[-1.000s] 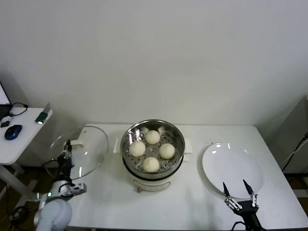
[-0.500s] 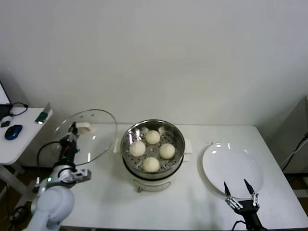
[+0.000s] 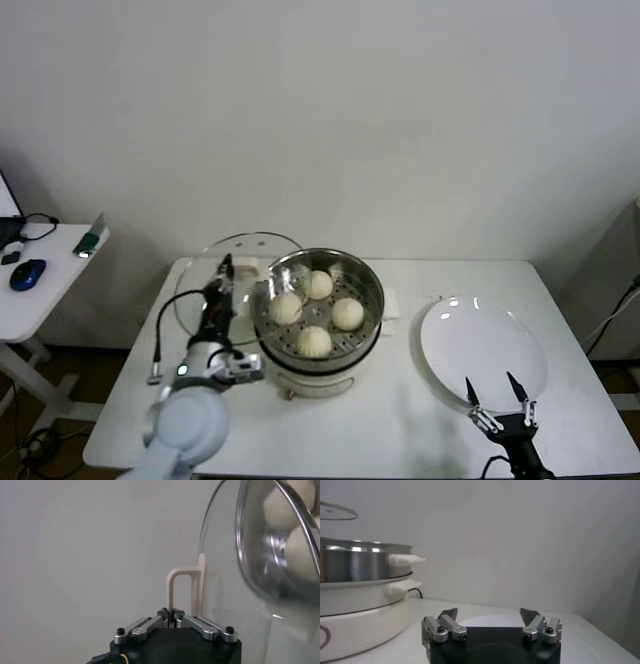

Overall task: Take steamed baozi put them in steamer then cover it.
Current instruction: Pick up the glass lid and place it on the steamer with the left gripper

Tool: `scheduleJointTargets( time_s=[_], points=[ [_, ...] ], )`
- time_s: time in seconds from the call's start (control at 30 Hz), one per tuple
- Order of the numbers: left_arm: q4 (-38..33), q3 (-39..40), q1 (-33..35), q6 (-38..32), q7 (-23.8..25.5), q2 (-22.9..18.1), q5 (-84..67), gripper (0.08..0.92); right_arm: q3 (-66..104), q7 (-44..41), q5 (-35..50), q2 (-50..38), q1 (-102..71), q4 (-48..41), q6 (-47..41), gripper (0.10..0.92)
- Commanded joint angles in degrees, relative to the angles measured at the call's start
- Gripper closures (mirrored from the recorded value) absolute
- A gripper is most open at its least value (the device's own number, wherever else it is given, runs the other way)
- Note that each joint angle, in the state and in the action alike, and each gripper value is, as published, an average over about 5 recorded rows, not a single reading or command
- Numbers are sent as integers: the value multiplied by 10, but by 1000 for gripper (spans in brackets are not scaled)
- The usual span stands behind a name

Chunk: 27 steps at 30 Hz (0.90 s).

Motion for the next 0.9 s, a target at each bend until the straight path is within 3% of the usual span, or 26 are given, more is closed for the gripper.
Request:
scheduleJointTargets(
  time_s=[0.03,0.23,0.4,0.67,0.9],
  points=[
    [9,107,-54,40,41,-63,76,864,-3,2,2,-1,10,-16,1,203],
    [44,144,-69,48,55,-147,141,864,-3,1,8,-8,13,-19,5,203],
    [69,160,-63,49,56,-191,175,864,-7,1,12,-15,15,-27,12,203],
    [98,164,-59,53,43,-218,178,864,-14,-1,10,-16,16,-29,16,203],
    [113,156,-46,51,26,-209,176,864,-13,0,10,-17,15,-29,19,203]
  ],
)
